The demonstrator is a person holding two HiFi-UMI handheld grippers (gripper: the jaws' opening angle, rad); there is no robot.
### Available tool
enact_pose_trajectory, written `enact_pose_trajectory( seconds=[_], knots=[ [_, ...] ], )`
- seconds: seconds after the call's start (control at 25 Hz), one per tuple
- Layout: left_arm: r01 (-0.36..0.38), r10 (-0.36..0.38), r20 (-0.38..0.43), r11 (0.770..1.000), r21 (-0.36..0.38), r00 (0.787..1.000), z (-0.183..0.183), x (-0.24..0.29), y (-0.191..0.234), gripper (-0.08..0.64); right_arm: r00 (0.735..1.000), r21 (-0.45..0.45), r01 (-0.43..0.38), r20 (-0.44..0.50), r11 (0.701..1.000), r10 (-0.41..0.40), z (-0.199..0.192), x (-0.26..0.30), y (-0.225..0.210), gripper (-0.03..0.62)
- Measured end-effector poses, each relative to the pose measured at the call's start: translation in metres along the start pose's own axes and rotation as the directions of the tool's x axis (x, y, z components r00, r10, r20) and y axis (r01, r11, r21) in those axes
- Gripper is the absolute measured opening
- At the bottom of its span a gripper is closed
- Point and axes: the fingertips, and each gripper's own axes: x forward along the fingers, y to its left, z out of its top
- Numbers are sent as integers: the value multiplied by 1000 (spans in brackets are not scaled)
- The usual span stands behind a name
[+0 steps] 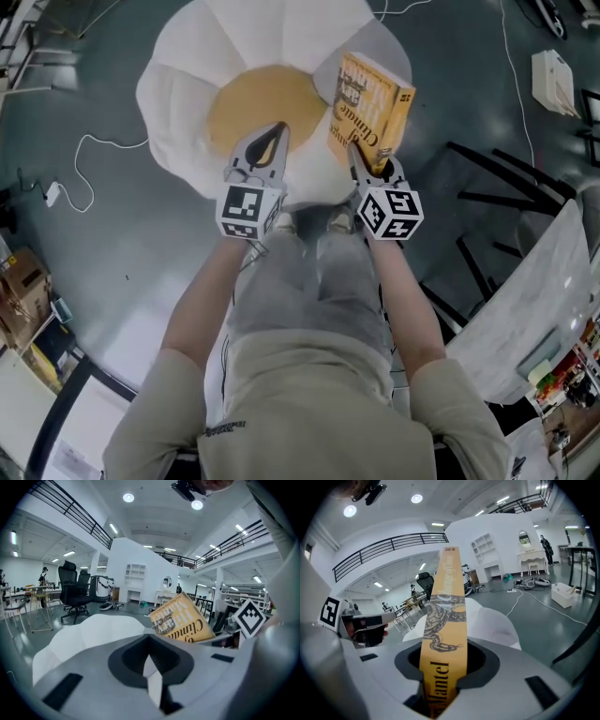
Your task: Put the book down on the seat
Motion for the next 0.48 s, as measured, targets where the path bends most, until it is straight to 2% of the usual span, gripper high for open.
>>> enact_pose_trajectory(
  seconds=[0.2,0.36,0.48],
  knots=[
    [38,-39,-125,999,-13,991,-85,33,-4,11,998,104,-2,-63,995,8,-53,40,-25,146],
    [34,-38,-173,999,-24,984,-136,54,-4,11,984,110,8,-176,994,11,-105,74,-42,146],
    [34,-43,-216,998,-45,976,-166,64,-6,11,975,186,18,-219,982,23,-139,90,-50,146]
  ],
)
